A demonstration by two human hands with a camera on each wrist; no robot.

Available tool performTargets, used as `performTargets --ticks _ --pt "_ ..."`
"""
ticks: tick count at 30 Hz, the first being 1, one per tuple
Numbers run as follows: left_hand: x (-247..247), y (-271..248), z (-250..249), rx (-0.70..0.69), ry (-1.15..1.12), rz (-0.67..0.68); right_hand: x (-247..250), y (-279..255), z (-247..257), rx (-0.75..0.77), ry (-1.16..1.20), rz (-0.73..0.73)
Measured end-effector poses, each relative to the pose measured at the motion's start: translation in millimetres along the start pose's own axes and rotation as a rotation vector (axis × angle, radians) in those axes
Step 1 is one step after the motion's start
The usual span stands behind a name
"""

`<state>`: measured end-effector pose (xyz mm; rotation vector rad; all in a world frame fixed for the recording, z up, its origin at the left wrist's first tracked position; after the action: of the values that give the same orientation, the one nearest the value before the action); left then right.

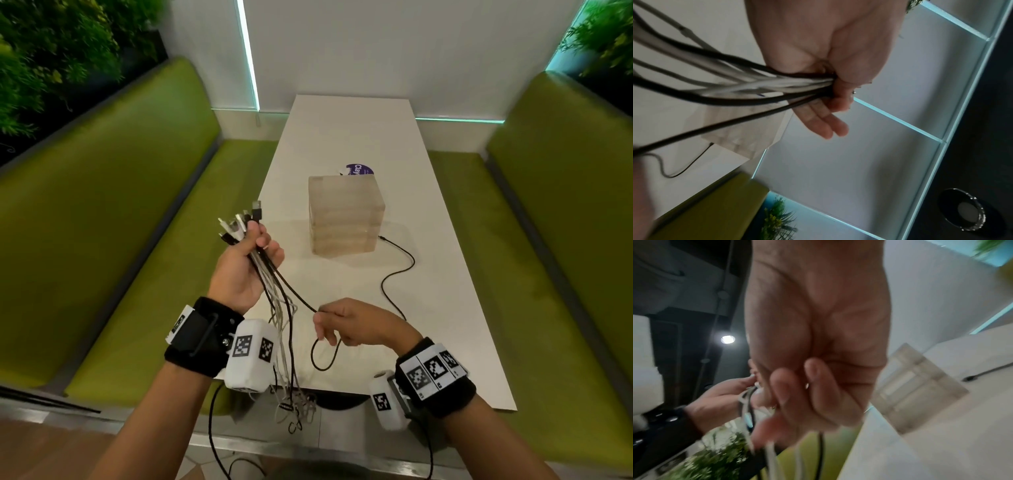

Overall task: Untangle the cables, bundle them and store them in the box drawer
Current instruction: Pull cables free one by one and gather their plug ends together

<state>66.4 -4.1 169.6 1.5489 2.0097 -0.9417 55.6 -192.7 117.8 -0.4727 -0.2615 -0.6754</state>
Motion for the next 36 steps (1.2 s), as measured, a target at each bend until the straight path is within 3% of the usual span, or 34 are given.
performTargets --ticks 6,15,19,22,25,29,33,36 --pt "16.3 1.0 -28.7 -0.141 -0.17 -0.042 19.0 -14.5 -43.1 -0.087 -0.059 0.064" --pt "47.4 11.8 -58.3 -0.27 -0.26 0.031 35.7 -44.9 -68.8 -0.1 -0.112 0.142" --pt "50.0 14.9 -81.1 -0.345 -0.268 0.022 21.3 -51.4 -96.2 -0.28 -0.281 0.268" --pt "46.3 14.0 -87.7 -0.361 -0.244 0.015 -1.6 -48.4 -106.8 -0.272 -0.196 0.287" --pt "32.3 9.9 -72.9 -0.336 -0.121 -0.025 -18.9 -39.4 -98.2 -0.164 -0.008 0.194" --pt "16.1 -0.7 -25.0 -0.292 0.308 -0.077 -17.0 -33.4 -59.5 0.026 0.191 -0.044" --pt "12.7 -19.1 29.4 -0.12 0.671 0.146 5.5 -32.7 -15.8 0.216 0.243 -0.325" --pt "7.0 -31.7 45.5 -0.031 0.829 0.317 18.0 -26.4 5.8 0.25 0.252 -0.464"
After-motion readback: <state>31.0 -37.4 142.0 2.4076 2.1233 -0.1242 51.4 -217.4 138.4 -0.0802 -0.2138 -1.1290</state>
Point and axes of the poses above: each hand's wrist, its own y-axis towards the middle knuckle, its own x-axis out of the back of the hand, z = x × y, the point moved 2 cm from there along y, towards the middle knuckle, and after that the axes turned 3 degrees about -z, right-handed, at the moved point
